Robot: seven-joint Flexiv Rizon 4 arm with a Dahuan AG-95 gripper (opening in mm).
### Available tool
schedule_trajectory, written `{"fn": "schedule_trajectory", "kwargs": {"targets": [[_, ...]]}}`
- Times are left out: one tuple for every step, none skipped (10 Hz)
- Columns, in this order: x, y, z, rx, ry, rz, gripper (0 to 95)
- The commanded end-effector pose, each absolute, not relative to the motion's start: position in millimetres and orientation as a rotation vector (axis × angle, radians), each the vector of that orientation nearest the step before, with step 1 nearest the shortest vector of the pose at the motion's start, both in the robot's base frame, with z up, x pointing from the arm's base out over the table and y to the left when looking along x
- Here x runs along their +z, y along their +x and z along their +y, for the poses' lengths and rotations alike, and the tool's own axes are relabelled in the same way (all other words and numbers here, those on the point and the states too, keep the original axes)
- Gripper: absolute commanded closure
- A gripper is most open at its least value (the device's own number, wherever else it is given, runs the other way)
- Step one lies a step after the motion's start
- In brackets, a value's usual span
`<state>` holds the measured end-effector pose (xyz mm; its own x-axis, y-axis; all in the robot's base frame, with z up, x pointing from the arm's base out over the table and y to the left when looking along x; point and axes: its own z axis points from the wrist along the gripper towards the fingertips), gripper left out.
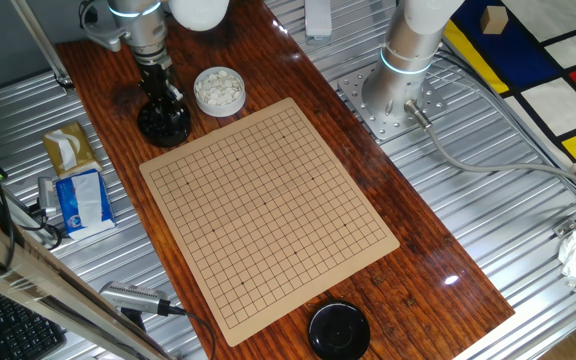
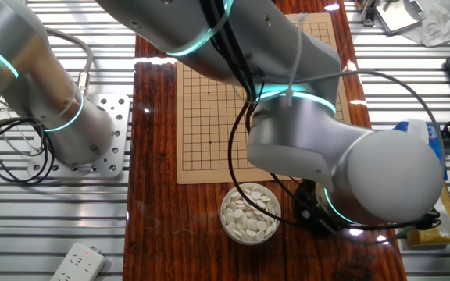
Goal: Play the first move as black on the 3-4 point in the upper right corner of the Go board
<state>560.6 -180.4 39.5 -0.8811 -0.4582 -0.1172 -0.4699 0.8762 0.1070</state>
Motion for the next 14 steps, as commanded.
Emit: {"fn": "schedule_trajectory", "kwargs": {"targets": [[39.4,560.1,-180.3,0.204,-0.736,2.955,76.0],[39.4,560.1,-180.3,0.203,-0.735,2.954,76.0],[39.4,560.1,-180.3,0.201,-0.731,2.954,76.0],[39.2,560.1,-180.2,0.201,-0.729,2.954,76.0],[39.1,560.1,-180.2,0.2,-0.728,2.955,76.0],[39.1,560.1,-180.2,0.189,-0.726,2.957,76.0],[39.1,560.1,-180.2,0.187,-0.726,2.957,76.0],[39.1,560.1,-180.2,0.187,-0.727,2.956,76.0],[39.1,560.1,-180.2,0.186,-0.727,2.956,76.0],[39.1,560.1,-180.2,0.182,-0.728,2.957,76.0],[39.1,560.1,-180.2,0.179,-0.728,2.958,76.0],[39.1,560.1,-180.2,0.174,-0.727,2.96,76.0],[39.1,560.1,-180.2,0.173,-0.727,2.96,76.0],[39.0,560.1,-180.2,0.171,-0.726,2.96,76.0]]}}
